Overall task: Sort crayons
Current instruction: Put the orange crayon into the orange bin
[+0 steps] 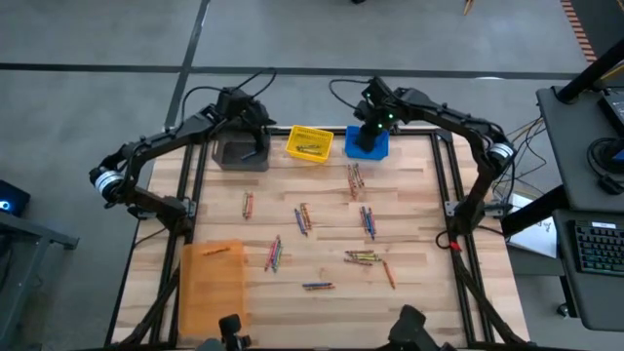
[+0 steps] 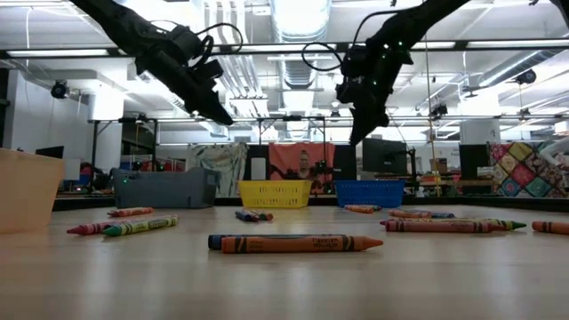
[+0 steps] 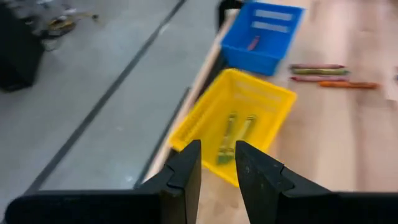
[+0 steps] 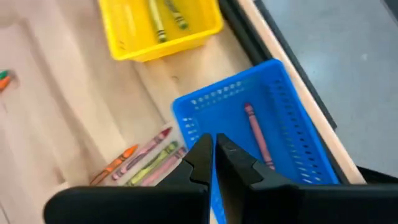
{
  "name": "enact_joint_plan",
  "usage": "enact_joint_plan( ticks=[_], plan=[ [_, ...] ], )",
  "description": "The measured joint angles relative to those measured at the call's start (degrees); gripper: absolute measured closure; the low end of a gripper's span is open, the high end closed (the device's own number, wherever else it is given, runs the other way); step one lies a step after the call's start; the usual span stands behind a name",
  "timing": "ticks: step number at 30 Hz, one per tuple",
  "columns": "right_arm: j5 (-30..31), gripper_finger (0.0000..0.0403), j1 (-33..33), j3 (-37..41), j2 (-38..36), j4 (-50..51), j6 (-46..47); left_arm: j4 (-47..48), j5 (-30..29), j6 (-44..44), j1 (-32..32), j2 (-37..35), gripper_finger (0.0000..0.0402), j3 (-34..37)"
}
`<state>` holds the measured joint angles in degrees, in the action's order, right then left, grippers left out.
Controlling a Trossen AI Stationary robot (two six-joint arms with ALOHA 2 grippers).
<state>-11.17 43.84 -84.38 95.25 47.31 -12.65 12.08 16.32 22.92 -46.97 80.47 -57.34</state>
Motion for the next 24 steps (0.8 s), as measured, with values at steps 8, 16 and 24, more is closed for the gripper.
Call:
enact_joint_plan(
  ticks=[8, 16, 24],
  plan=[
    [0.06, 0.0394, -2.03, 0.28, -0.01, 3.24, -0.02, 13.33, 0.84, -7.72, 3.46, 0.0, 0.032, -2.33],
    [0.21, 0.0394, -2.17, 0.34, -0.01, 4.92, -0.62, 32.61, 0.76, -26.11, 6.76, 0.0, 0.032, -9.14],
    [0.19, 0.0394, -2.34, 0.52, -0.01, 4.68, -2.01, 41.24, -0.56, -41.4, 12.25, 0.02, 0.032, -7.36]
  ],
)
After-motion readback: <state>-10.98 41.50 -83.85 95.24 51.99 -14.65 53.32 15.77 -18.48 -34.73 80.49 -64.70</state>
